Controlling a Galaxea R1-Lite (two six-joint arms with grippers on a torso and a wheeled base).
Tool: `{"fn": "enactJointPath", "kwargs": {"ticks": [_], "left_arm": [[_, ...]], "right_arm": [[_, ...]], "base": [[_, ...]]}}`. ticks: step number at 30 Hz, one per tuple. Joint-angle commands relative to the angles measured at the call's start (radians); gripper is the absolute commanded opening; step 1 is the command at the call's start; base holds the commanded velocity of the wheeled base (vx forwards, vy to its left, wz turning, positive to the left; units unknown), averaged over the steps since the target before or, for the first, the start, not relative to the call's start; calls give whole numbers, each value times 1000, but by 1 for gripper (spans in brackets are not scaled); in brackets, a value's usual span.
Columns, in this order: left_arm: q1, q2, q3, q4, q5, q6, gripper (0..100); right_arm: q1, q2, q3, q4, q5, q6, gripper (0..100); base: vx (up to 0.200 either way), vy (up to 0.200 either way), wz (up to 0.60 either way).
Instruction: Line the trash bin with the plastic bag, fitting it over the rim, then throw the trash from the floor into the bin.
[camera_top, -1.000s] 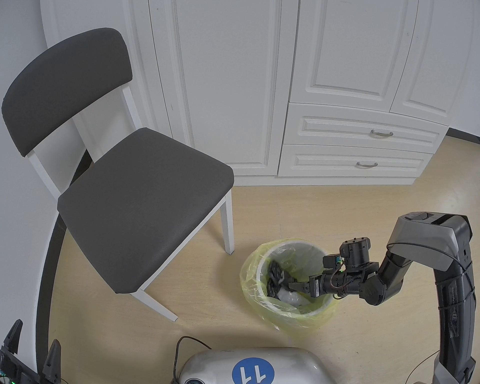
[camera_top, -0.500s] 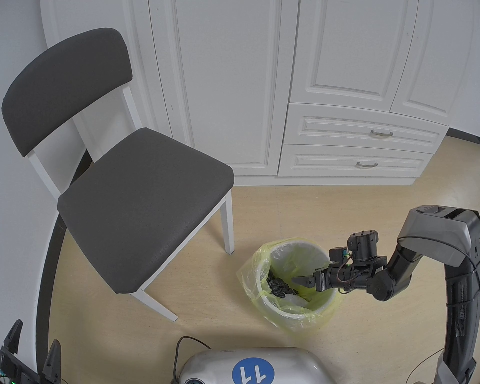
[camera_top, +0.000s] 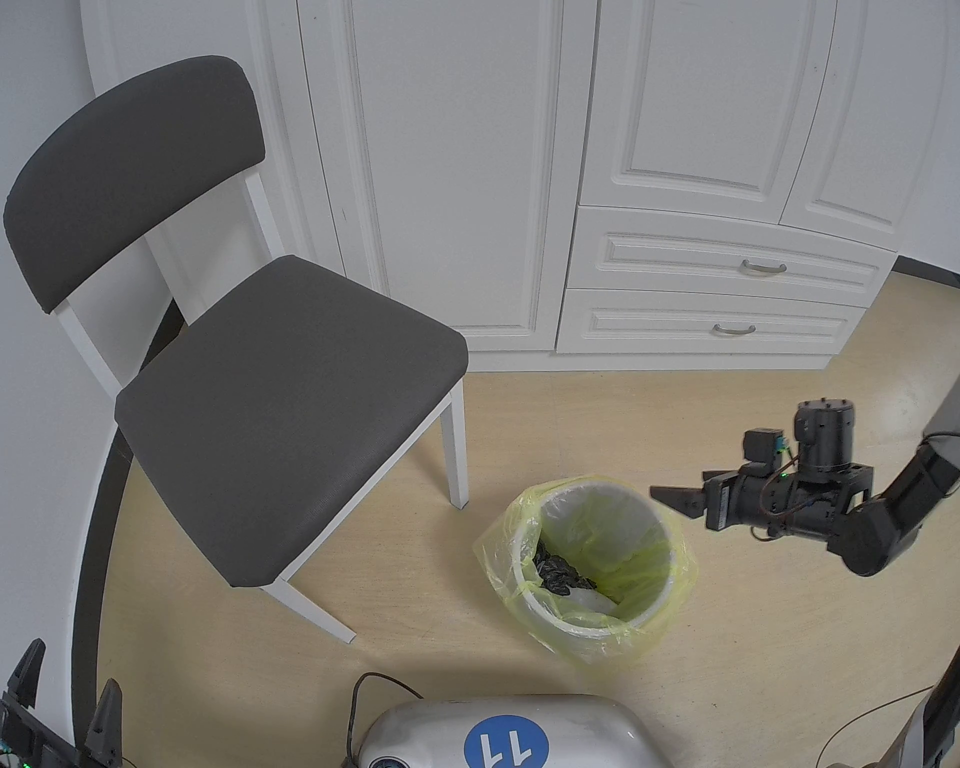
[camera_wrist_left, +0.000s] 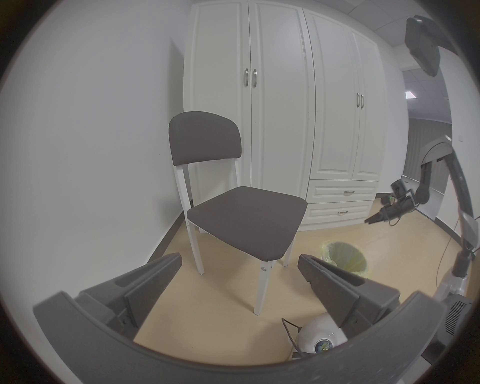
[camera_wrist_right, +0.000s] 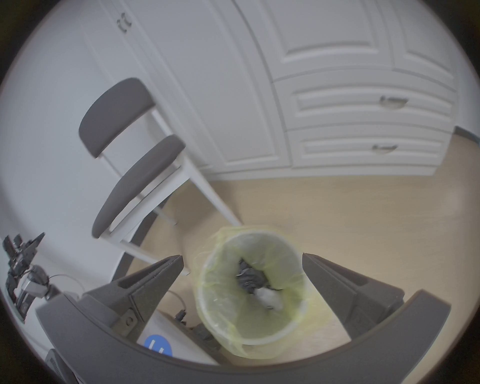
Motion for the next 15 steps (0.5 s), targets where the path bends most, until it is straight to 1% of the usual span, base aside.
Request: {"fn": "enactJointPath", "kwargs": {"ticks": [1, 2, 3, 6, 7, 8, 9, 10, 12, 13, 14, 15], "left_arm": [[0, -16, 16, -2, -3, 13, 100], [2, -16, 16, -2, -3, 8, 100], [0, -16, 16, -2, -3, 4, 100], [2, -16, 16, -2, 12, -7, 100], [2, -16, 16, -2, 14, -5, 100], [5, -16, 16, -3, 19, 5, 100], [5, -16, 16, -9, 14, 18, 100], [5, -16, 16, -11, 11, 25, 100], [5, -16, 16, -11, 11, 24, 100], [5, -16, 16, -11, 11, 24, 100], [2, -15, 5, -29, 9, -2, 100], [0, -15, -15, -74, 6, -74, 100]], "right_arm": [[-75, -218, 68, 9, -79, -14, 100], [-77, -241, 75, 16, -107, -25, 100], [-77, -249, 78, 21, -116, -28, 100], [-69, -350, 96, 92, -306, -105, 100], [-69, -354, 96, 93, -314, -108, 100], [-64, -394, 104, 104, -368, -126, 100], [-63, -440, 119, 105, -400, -139, 100], [-61, -497, 136, 107, -420, -145, 100], [-60, -568, 159, 108, -428, -151, 100], [-60, -568, 159, 108, -428, -151, 100], [-60, -695, 205, 127, -431, -152, 100], [-60, -759, 219, 148, -431, -152, 100]], "base": [[0, 0, 0], [0, 0, 0], [0, 0, 0], [0, 0, 0], [0, 0, 0], [0, 0, 0], [0, 0, 0], [0, 0, 0], [0, 0, 0], [0, 0, 0], [0, 0, 0], [0, 0, 0]]}}
